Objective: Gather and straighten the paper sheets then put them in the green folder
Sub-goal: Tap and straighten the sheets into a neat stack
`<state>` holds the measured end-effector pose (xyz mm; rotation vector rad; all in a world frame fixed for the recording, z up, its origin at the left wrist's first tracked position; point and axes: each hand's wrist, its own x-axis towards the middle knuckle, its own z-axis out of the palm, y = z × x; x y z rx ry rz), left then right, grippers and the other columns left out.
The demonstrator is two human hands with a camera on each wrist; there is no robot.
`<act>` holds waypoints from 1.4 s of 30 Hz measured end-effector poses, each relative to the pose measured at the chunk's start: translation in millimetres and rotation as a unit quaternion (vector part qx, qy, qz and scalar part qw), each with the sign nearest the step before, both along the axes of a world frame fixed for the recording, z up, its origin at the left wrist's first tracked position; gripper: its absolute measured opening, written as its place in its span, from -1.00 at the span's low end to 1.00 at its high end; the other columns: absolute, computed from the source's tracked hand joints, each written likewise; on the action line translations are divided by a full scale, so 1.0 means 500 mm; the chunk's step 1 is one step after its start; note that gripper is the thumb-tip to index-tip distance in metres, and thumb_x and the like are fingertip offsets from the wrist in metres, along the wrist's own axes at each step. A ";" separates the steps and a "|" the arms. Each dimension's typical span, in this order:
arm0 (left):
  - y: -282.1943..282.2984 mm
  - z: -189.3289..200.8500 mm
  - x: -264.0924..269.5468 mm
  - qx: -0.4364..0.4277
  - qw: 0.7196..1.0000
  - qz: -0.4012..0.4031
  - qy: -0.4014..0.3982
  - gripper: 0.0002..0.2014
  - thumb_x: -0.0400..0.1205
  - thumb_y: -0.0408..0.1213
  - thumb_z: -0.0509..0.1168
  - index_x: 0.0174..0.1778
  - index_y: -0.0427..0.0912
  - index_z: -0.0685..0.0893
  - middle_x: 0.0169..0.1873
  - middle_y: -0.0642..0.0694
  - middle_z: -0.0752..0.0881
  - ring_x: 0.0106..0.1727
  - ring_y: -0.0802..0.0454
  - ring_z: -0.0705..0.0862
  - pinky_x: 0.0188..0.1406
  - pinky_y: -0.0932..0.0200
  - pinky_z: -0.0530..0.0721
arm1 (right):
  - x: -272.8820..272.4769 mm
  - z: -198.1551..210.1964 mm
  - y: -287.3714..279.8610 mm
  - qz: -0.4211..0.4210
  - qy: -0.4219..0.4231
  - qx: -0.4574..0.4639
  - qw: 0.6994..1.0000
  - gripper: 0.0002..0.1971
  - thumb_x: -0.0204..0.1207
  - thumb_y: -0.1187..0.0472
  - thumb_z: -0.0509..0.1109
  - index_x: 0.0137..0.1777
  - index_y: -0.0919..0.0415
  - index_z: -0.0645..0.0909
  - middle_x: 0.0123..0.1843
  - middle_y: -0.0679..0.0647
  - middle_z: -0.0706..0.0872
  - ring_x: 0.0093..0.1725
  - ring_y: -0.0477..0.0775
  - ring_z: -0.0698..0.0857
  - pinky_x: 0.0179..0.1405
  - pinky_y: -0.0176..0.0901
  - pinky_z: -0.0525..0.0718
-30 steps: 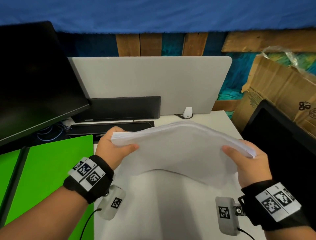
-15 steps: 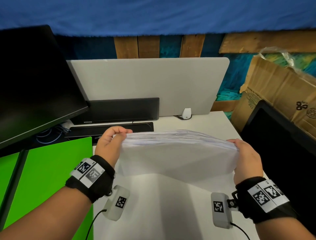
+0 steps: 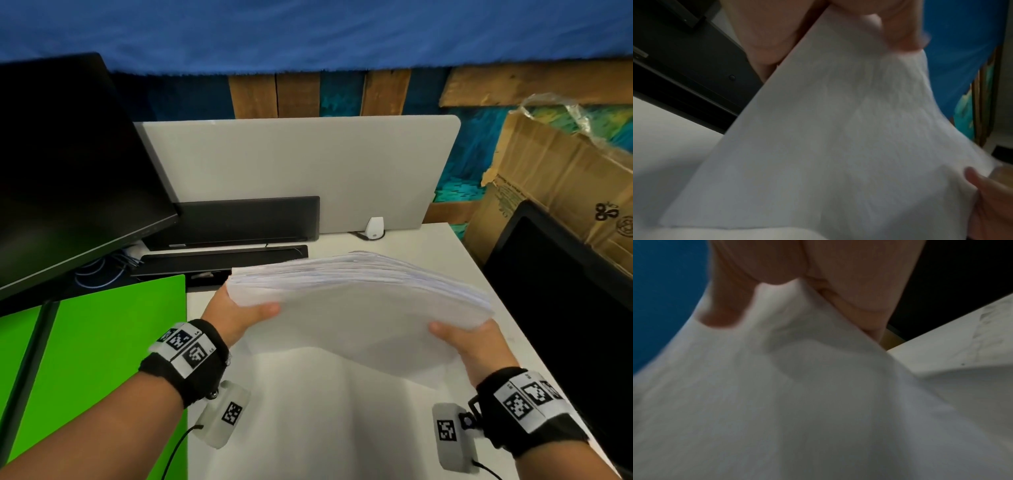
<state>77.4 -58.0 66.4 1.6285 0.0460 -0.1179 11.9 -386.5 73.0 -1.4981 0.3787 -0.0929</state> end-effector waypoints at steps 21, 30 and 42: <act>0.002 0.017 -0.035 0.033 0.996 0.080 0.004 -0.47 0.21 -0.37 0.61 0.11 -0.24 0.70 -0.07 -0.13 0.80 0.06 -0.18 0.76 0.19 -0.11 0.68 | 0.008 0.032 0.018 -0.034 -0.055 0.009 0.998 -0.89 0.44 0.37 0.42 -0.15 0.18 0.55 -0.21 0.13 0.68 -0.30 0.05 0.69 -0.33 -0.11 0.64; -0.024 0.052 -0.016 -0.043 0.981 0.188 0.011 -0.93 0.29 -0.06 0.33 -0.44 0.09 0.70 -0.35 0.01 0.66 -0.15 -0.06 0.60 -0.03 0.05 0.51 | 0.027 0.048 0.028 -0.091 -0.021 0.024 0.995 -0.83 0.55 -0.02 0.27 -0.15 0.05 0.55 -0.19 -0.01 0.60 -0.18 -0.04 0.57 -0.26 -0.17 0.47; -0.056 0.159 -0.043 0.431 0.848 0.079 -0.299 -0.05 0.07 0.33 0.33 0.41 0.05 0.38 0.48 -0.03 0.36 0.59 -0.06 0.18 0.54 -0.20 0.01 | -0.011 0.094 0.056 0.053 -0.132 -0.140 0.980 -0.78 0.29 0.48 0.54 -0.26 0.13 0.72 -0.38 -0.24 0.80 -0.38 -0.27 0.72 -0.37 -0.52 0.62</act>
